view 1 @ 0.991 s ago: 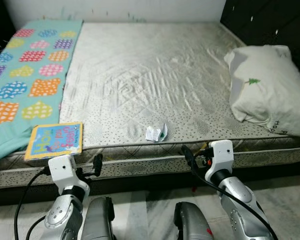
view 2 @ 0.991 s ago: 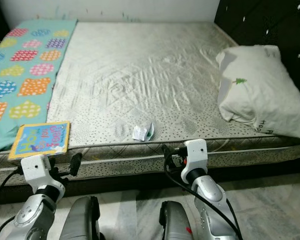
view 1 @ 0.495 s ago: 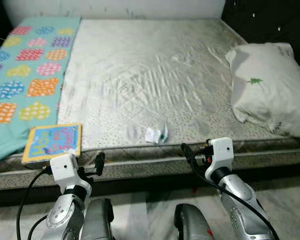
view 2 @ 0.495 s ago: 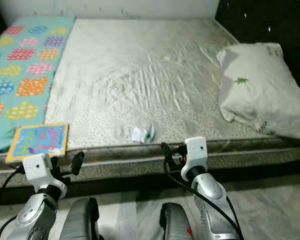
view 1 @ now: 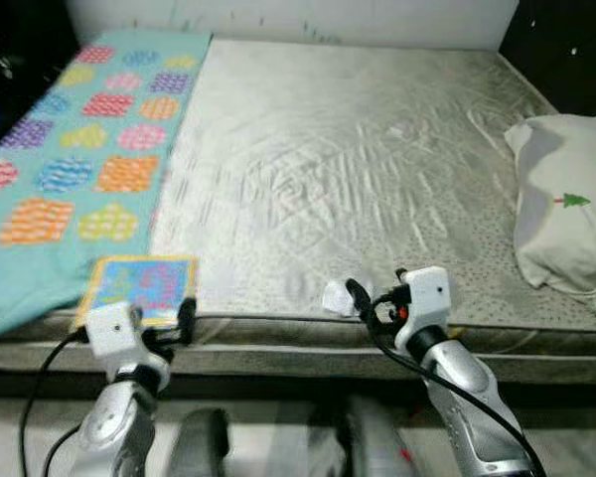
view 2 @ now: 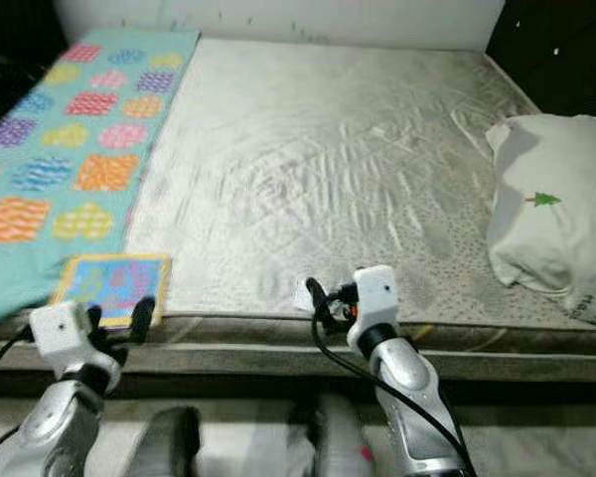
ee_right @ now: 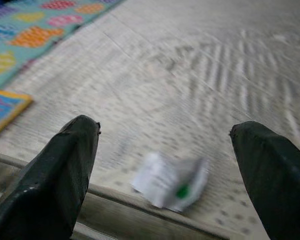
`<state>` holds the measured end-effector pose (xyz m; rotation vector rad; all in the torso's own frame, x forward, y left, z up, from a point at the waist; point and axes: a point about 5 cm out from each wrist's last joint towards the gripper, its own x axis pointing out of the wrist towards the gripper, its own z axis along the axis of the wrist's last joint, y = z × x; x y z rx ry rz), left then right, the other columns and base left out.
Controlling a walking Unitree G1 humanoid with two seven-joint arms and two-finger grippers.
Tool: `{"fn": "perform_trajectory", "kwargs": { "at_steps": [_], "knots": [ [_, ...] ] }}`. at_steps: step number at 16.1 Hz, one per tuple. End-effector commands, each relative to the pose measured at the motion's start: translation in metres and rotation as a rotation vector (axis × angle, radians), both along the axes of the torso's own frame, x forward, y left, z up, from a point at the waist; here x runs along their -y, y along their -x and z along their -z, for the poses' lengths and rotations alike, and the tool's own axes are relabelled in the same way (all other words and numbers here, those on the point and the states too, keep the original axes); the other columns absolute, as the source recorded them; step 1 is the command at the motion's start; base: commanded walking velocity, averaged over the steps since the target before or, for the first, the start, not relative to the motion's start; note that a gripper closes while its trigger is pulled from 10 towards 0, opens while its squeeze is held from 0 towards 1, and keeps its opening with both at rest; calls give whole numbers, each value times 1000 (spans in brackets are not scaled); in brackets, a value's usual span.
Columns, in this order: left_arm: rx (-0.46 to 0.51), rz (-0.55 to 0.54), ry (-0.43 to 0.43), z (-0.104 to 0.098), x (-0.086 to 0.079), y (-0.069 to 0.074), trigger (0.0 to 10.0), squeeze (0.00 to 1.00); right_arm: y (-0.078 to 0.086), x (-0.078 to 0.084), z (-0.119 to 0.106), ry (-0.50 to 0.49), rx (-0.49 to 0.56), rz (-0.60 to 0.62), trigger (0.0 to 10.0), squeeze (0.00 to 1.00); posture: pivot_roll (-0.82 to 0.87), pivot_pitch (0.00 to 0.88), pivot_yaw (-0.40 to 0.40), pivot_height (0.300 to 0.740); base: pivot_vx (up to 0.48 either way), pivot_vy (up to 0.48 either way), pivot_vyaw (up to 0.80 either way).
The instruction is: Clean up the room
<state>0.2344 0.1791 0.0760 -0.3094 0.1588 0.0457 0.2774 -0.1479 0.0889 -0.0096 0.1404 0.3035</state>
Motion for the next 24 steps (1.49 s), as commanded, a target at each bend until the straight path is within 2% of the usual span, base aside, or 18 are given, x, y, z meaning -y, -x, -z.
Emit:
{"fn": "perform_trajectory", "kwargs": {
  "at_steps": [1,6,8,9,12,15,17,18,21,24],
  "knots": [
    [-2,17,-1,-1,3,-1,10000,0,-1,5,-1,-3,1,19,10000,0,-114,83,-27,578,274,0,0],
    [-23,22,7,3,6,0,10000,0,-1,5,0,-8,-7,14,10000,0,-115,79,-28,578,104,0,0],
    [-26,24,8,3,6,0,10000,0,-2,4,0,19,-5,-7,10000,0,-116,78,-28,578,0,0,0],
    [-29,24,9,3,6,1,10000,0,-2,1,1,29,-13,-35,10000,0,-114,80,-27,578,0,0,469],
    [-50,21,8,5,6,3,10000,0,-14,-15,9,66,-126,-100,10000,0,-95,91,-33,578,0,0,0],
    [-51,7,9,3,5,7,10000,0,-26,-35,6,26,-141,-104,10000,0,-74,110,-39,578,0,0,0],
    [-55,2,8,2,4,9,10000,0,-31,-46,6,34,-143,-109,10000,0,-61,120,-38,578,0,0,0],
    [-56,2,6,1,4,12,10000,0,-32,-49,8,47,-151,-96,10000,0,-47,130,-38,578,0,0,0],
    [-60,-1,-7,-4,2,19,10000,0,-42,-49,22,75,-220,46,10000,0,-26,167,-35,578,0,0,0],
    [-70,1,-14,-8,3,26,10000,0,-52,-61,22,90,-227,114,10000,0,0,194,-35,578,0,0,0]
  ]
}}
